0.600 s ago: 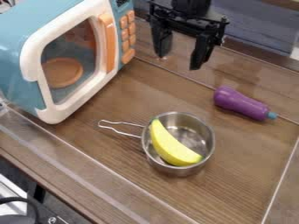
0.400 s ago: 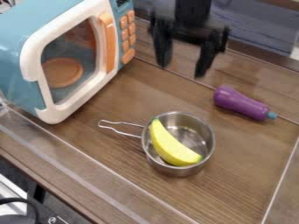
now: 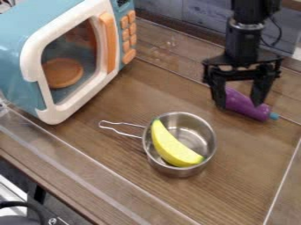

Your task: Put the eggplant in the silver pot

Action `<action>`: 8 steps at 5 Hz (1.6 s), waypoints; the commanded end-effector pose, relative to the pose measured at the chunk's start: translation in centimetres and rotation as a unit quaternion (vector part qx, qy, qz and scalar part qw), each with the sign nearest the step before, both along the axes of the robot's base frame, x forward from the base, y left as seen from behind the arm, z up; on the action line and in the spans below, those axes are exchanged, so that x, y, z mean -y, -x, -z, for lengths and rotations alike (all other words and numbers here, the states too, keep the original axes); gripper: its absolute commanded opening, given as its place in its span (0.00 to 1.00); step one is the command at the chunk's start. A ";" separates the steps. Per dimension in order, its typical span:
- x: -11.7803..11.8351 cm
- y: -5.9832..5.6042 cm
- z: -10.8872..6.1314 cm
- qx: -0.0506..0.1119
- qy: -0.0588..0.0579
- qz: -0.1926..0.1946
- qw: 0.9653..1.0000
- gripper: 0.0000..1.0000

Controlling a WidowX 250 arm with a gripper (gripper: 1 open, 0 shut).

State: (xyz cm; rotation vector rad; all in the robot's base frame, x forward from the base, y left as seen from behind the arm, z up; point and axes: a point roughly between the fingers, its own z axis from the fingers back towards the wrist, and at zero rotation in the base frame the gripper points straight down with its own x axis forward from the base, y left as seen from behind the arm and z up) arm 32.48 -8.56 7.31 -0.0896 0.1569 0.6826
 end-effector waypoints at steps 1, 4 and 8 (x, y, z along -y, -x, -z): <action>0.4 -2.8 -0.7 0.043 0.010 -0.097 0.994 1.00; 0.3 -5.3 2.0 0.067 0.014 -0.199 0.978 1.00; 0.8 -4.8 2.1 0.085 0.016 -0.213 0.973 0.00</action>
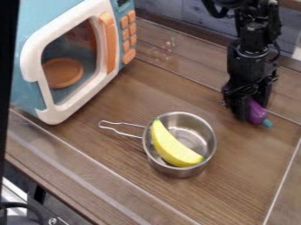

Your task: Put the eggplant in the silver pot

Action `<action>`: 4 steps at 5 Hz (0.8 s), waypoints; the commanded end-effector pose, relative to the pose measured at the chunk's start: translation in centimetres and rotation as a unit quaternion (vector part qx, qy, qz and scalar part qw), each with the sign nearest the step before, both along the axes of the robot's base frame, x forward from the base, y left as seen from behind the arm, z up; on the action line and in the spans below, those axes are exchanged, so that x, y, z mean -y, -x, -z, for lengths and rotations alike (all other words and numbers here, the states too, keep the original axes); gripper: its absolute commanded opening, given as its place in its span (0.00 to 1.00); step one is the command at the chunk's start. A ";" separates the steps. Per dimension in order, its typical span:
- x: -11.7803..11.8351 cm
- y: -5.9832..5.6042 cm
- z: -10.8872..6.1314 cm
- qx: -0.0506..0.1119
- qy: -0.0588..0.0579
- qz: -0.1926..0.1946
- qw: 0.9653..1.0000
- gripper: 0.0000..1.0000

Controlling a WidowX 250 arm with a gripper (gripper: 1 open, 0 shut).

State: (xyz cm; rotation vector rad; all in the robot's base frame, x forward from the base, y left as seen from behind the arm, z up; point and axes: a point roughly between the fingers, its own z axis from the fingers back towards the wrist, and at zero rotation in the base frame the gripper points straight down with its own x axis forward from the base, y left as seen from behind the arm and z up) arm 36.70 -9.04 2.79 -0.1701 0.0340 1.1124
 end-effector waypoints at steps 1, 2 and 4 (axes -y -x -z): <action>0.6 -0.6 -2.9 0.036 0.008 0.003 0.999 0.00; 0.8 -0.7 -3.5 0.039 0.010 0.001 0.999 0.00; 1.2 -1.1 -4.8 0.042 0.015 0.000 0.999 0.00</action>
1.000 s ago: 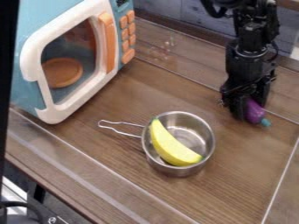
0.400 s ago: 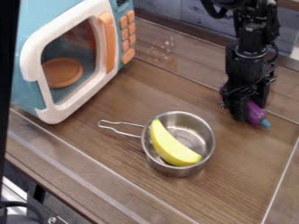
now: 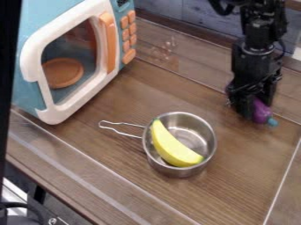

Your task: Put the eggplant in the silver pot

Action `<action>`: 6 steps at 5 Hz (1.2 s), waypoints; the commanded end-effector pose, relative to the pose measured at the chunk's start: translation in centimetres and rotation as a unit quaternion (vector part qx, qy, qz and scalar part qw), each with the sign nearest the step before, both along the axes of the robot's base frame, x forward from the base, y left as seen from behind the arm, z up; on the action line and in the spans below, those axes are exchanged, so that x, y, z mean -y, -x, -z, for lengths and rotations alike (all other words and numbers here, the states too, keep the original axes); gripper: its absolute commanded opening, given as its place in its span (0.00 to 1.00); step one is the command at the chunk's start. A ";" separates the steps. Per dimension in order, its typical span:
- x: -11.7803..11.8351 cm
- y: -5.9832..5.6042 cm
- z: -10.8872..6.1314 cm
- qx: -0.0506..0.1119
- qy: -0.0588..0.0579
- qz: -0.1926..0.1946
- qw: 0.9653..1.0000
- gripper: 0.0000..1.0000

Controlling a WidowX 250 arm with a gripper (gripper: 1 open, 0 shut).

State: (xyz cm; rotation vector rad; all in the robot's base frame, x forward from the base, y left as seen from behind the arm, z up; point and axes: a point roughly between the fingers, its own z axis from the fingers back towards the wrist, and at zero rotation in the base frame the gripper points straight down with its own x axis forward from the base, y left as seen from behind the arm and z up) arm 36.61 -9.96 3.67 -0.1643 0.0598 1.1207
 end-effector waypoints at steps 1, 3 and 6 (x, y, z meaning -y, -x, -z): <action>0.3 -1.3 -4.1 0.061 0.016 -0.002 0.998 0.00; 0.7 -0.7 -4.3 0.073 0.021 -0.013 0.997 0.00; 0.3 0.5 -7.3 0.076 0.033 0.053 0.995 0.00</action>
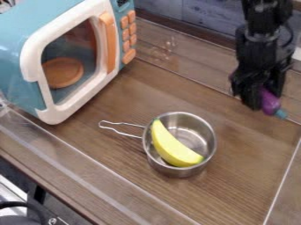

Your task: Put the eggplant in the silver pot

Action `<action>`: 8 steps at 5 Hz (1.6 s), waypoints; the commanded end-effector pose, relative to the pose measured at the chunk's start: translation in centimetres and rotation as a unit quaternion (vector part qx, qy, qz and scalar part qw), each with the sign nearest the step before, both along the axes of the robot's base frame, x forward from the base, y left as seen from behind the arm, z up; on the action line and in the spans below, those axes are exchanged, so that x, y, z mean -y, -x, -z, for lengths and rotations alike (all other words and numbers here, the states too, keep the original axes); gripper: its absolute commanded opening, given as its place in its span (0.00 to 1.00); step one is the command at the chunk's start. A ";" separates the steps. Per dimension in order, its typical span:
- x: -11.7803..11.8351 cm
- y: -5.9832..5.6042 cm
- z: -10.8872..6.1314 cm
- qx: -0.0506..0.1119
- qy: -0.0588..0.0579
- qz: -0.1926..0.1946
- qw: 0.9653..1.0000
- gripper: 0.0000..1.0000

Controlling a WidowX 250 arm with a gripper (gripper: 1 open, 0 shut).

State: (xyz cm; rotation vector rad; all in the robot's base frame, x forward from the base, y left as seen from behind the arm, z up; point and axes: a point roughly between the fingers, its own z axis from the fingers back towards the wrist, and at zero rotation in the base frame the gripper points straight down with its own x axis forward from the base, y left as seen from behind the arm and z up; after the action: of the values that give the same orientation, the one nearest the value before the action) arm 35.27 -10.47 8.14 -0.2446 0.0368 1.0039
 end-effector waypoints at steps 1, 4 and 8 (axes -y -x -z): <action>-2.1 2.4 -6.2 0.025 0.005 0.122 0.992 0.00; -7.3 12.3 -5.8 0.003 -0.043 0.425 0.904 0.00; -6.9 12.7 -0.7 -0.012 -0.057 0.455 0.889 0.00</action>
State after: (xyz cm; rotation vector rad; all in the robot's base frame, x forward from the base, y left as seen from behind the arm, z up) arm 22.21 -3.40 8.29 -0.0810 0.1298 0.0770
